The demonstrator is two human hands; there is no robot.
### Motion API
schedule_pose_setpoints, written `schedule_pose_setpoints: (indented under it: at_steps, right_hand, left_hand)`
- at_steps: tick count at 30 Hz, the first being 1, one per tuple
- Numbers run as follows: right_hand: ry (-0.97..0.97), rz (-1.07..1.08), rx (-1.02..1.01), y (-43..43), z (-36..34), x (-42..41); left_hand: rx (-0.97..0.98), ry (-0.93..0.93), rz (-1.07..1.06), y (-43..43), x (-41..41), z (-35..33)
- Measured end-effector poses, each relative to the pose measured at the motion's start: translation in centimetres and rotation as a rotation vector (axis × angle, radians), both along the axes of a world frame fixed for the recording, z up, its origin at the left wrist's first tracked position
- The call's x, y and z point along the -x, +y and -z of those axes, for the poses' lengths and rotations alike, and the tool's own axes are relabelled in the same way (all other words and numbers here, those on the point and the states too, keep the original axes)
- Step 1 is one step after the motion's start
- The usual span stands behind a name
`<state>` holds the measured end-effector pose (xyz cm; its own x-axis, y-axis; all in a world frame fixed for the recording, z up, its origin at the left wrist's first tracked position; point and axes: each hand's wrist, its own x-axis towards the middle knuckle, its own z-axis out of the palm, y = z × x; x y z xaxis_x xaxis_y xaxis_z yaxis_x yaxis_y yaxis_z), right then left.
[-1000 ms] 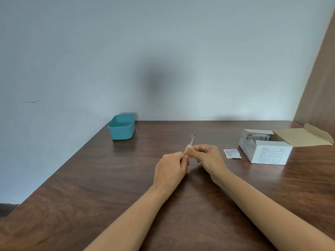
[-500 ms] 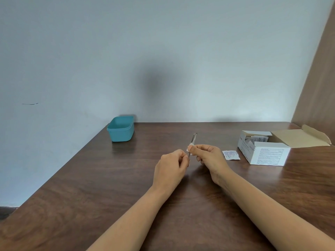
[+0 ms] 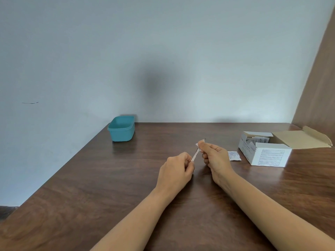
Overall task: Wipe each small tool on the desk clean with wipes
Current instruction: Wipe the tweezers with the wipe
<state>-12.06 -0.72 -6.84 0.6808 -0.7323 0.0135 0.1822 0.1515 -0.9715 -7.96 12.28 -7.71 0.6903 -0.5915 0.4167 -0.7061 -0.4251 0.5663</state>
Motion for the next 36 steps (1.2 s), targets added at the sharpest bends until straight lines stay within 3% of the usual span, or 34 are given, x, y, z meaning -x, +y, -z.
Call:
schedule_pose_setpoints:
  at_steps: [11, 25, 36]
  right_hand:
    - [0.078, -0.07, 0.412, 1.8, 0.8, -0.1]
    - [0.152, -0.135, 0.418, 1.5, 0.5, -0.1]
    - [0.043, 0.043, 0.28, 1.3, 0.7, -0.4]
  left_hand:
    - [0.089, 0.018, -0.052, 0.2, -0.3, 0.2]
    - [0.105, 0.054, -0.069, 0.2, -0.9, 0.6]
    - [0.021, 0.029, -0.033, -0.1, -0.7, 0.4]
